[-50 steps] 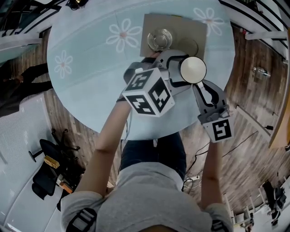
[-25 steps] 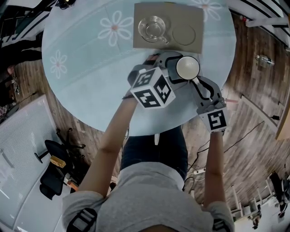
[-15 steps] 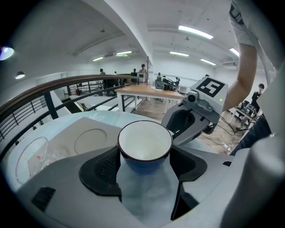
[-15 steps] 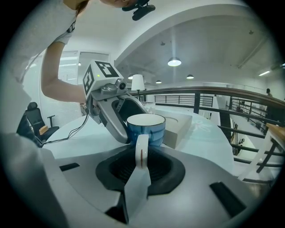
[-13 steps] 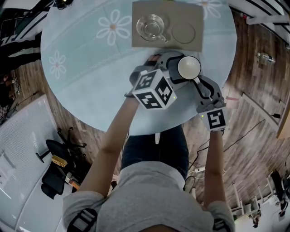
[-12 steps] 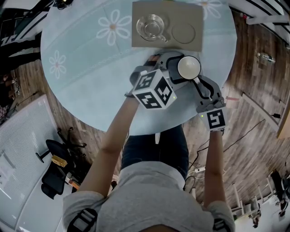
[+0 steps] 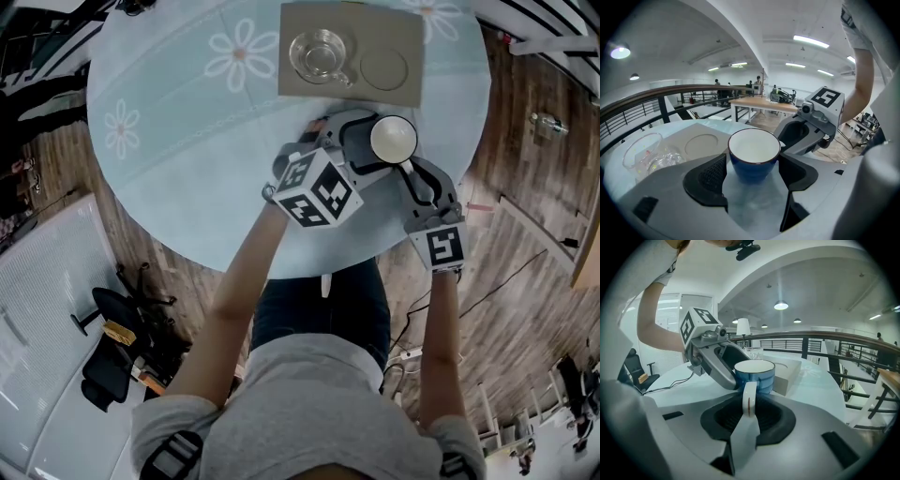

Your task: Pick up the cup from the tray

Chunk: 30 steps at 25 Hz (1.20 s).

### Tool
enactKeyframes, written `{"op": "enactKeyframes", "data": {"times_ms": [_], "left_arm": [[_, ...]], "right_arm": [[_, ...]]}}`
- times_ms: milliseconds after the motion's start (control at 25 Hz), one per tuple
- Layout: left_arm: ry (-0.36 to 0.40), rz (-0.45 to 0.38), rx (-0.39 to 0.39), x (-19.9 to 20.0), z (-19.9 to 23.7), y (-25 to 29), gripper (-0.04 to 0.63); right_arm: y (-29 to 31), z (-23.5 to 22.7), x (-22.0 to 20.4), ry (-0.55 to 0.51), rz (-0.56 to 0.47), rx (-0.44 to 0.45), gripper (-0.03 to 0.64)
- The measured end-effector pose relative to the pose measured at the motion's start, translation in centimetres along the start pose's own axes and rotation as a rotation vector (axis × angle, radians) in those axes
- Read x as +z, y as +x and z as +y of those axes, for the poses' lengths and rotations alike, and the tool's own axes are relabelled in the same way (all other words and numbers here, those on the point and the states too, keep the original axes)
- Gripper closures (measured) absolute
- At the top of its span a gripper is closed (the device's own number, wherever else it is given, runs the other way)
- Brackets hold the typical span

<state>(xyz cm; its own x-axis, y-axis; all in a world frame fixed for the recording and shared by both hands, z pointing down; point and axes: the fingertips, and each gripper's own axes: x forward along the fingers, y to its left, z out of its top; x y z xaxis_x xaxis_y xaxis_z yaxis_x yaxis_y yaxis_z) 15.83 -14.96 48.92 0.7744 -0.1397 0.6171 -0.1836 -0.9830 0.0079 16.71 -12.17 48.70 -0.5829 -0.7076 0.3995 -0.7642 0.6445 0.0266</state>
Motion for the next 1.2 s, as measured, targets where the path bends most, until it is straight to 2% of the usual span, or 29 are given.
{"op": "enactKeyframes", "data": {"times_ms": [160, 280, 440, 680, 880, 1080, 1200], "left_arm": [[-0.059, -0.019, 0.034, -0.6, 0.7, -1.9, 0.242], [-0.135, -0.075, 0.076, -0.6, 1.6, -4.4, 0.246], [-0.231, -0.187, 0.167, 0.1, 3.1, -7.9, 0.349], [-0.302, -0.281, 0.289, 0.5, 4.0, -11.8, 0.512], [-0.384, -0.342, 0.328, 0.5, 4.7, -14.5, 0.48], [-0.387, -0.338, 0.384, -0.5, 6.9, -17.0, 0.445], [-0.355, -0.302, 0.417, -1.0, 8.8, -17.6, 0.417]], "right_arm": [[-0.6, -0.1, 0.2, 0.075, -0.023, -0.025, 0.555], [-1.7, -0.4, 0.3, 0.142, -0.022, -0.055, 0.551], [-3.3, -0.9, 1.7, 0.183, -0.074, -0.131, 0.551], [-5.5, -1.0, 5.6, 0.261, -0.191, -0.229, 0.549], [-4.4, 0.8, 9.2, 0.284, -0.246, -0.256, 0.549], [-1.4, 3.0, 12.2, 0.342, -0.291, -0.246, 0.549], [0.8, 3.4, 13.3, 0.385, -0.296, -0.255, 0.549]]}}
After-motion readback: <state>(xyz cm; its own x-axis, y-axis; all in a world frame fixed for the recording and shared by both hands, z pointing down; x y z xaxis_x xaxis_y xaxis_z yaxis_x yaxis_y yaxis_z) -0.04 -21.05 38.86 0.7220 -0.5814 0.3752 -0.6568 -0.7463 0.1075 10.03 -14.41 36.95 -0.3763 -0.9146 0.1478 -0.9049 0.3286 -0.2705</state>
